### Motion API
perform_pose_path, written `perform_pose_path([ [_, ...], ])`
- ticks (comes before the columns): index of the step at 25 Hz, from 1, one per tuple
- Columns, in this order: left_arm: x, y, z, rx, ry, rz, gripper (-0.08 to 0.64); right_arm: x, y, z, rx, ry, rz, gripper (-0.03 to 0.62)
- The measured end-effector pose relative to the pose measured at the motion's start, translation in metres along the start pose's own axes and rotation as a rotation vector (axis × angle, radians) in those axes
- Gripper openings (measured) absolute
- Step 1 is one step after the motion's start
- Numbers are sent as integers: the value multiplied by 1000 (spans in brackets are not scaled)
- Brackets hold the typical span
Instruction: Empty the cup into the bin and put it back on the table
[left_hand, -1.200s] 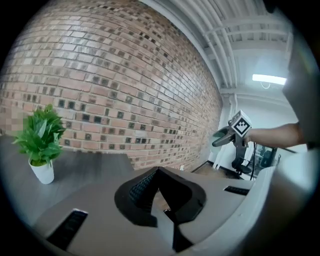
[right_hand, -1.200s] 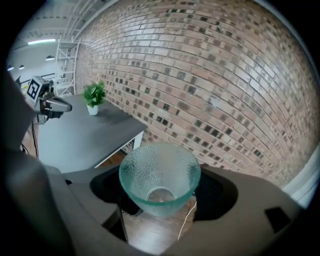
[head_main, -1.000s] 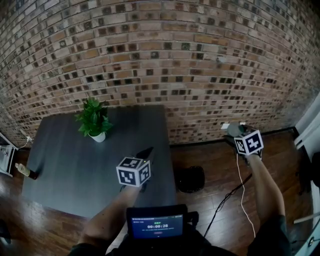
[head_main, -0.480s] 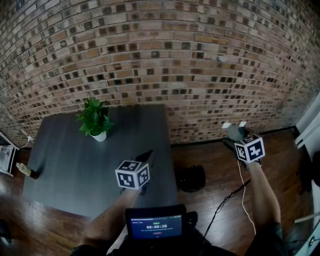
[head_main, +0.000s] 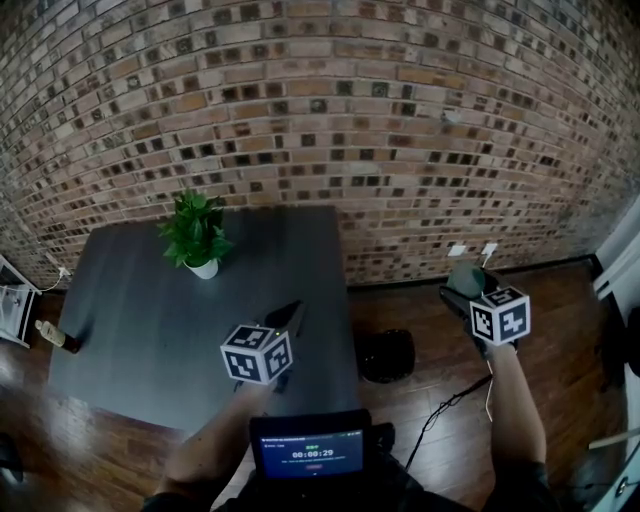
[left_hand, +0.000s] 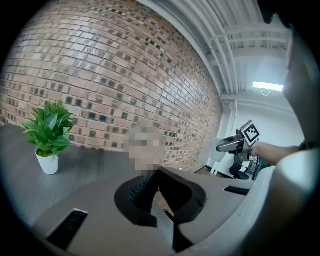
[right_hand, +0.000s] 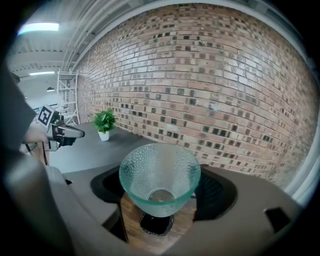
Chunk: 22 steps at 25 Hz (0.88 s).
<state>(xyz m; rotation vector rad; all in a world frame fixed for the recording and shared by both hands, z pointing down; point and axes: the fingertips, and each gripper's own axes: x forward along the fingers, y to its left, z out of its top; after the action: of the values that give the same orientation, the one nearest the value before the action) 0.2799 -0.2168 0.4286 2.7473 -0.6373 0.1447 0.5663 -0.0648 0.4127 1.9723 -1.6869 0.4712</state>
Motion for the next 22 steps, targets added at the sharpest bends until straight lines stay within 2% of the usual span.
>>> perform_pose_path([
  [9,-51,31,11,-23,-71,76,-9,-17,69,20,-20,-91,110,396],
  [18,-107,51,19,-23,-130,172,-9,-16,160,47,-79,-156,312,396],
  [22,-140,58,20,-8,-151,251,-9,-10,211,55,-148,-168,424,396],
])
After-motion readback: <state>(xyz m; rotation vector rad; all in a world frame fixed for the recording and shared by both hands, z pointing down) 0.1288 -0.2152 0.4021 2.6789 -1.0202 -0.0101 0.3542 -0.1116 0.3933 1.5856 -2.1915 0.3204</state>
